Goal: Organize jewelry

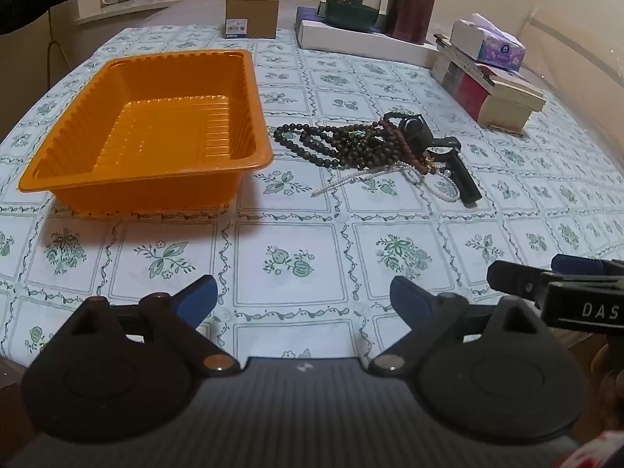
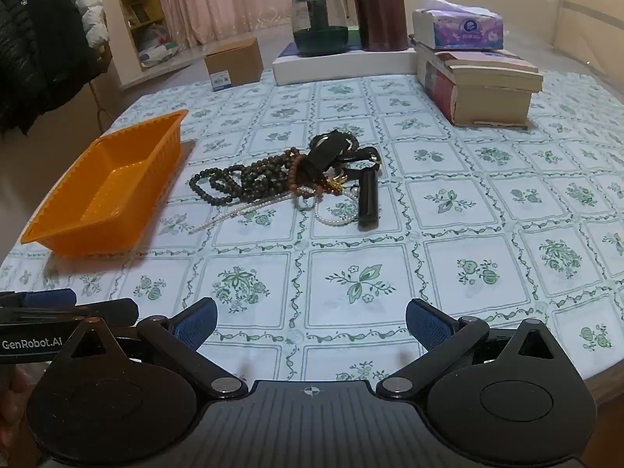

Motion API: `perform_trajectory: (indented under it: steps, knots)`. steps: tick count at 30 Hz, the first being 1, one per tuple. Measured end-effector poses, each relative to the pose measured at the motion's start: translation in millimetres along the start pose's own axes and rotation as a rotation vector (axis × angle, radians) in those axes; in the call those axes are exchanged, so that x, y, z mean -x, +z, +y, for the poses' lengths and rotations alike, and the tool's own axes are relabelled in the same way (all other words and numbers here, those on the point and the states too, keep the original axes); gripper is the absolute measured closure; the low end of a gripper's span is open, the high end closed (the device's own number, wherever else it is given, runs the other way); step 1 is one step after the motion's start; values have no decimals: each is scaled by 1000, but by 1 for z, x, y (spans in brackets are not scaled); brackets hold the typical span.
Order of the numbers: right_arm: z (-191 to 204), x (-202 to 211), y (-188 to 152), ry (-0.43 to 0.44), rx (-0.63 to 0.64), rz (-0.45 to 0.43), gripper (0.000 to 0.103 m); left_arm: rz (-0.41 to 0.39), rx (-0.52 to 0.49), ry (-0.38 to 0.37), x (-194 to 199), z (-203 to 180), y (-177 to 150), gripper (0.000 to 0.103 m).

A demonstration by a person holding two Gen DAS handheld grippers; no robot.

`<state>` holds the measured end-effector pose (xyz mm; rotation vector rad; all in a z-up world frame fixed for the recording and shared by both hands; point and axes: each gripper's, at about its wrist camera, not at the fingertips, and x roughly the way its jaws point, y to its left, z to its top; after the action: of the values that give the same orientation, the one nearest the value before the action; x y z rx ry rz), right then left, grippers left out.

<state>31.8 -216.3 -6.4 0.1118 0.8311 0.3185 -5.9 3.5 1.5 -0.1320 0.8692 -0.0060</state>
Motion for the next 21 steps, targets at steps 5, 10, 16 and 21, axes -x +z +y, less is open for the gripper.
perform_trajectory:
  steps: [5, 10, 16, 21]
  knots:
    - [1, 0, -1, 2, 1, 0, 0, -6, 9, -2, 1, 0, 0, 9]
    - [2, -1, -1, 3, 1, 3, 0, -10, 8, -3, 1, 0, 0, 9]
    - [3, -1, -1, 3, 1, 3, 0, -9, 11, -3, 1, -1, 0, 9]
    - [3, -1, -1, 3, 2, 3, 0, -13, 9, -3, 1, -1, 0, 9]
